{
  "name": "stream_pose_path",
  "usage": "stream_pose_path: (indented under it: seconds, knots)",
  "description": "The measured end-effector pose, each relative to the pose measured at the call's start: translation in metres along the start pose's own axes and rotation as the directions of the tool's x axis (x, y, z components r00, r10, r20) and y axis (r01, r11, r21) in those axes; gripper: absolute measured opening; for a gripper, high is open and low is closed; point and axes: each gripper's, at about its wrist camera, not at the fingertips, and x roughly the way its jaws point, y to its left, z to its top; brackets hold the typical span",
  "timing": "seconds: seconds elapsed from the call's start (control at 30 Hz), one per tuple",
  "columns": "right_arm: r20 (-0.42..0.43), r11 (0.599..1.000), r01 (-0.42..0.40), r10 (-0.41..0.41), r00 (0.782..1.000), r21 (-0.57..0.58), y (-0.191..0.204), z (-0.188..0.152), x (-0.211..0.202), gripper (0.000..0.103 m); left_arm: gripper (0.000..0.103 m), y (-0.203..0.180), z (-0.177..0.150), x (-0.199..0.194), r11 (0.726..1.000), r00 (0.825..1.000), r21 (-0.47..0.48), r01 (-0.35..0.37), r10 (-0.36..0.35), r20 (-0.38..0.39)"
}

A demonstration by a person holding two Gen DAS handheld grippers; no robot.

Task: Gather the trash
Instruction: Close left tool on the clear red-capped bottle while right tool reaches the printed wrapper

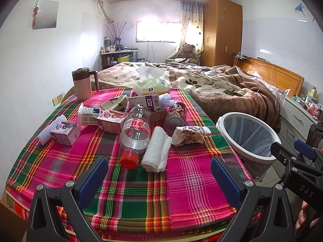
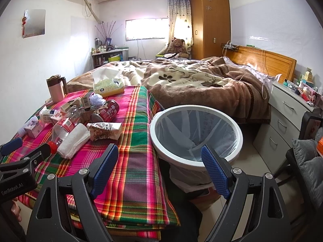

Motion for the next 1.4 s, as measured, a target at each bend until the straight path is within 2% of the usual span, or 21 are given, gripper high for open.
stream_pose_path:
  seconds: [0.33,0.57,0.87,1.13,1.2,1.4]
  knots:
    - [-0.021,1.0,-0.02,0.02,1.0,-0.004,0.003,0.003,0.018,0.086,0.102,0.013,0.004,0.016,1.0,0.999,-0.024,0.018,-0.018,-0.027]
    - [-0.043,0.995,-0.099,0.097,0.994,-0.024,0.015,0.007,0.043,0.086,0.101,0.046,0.014,0.04,0.995,0.997,-0.089,0.041,-0.047,-0.068]
    - [-0.091,0.982,-0.184,0.179,0.98,-0.045,0.029,0.017,0.068,0.086,0.1,0.071,0.028,0.08,0.991,0.989,-0.128,0.038,-0.055,-0.134]
    - [-0.131,0.949,-0.249,0.227,0.965,-0.195,0.052,0.024,0.09,0.086,0.098,0.077,0.043,0.107,0.992,0.983,-0.122,0.043,-0.064,-0.172]
    - [-0.153,0.934,-0.273,0.242,0.958,-0.23,0.058,0.025,0.098,0.086,0.095,0.079,0.044,0.114,0.989,0.978,-0.134,0.057,-0.082,-0.192]
    - [-0.226,0.905,-0.312,0.252,0.941,-0.291,0.07,0.026,0.116,0.086,0.093,0.081,0.047,0.13,0.987,0.97,-0.143,0.073,-0.104,-0.221]
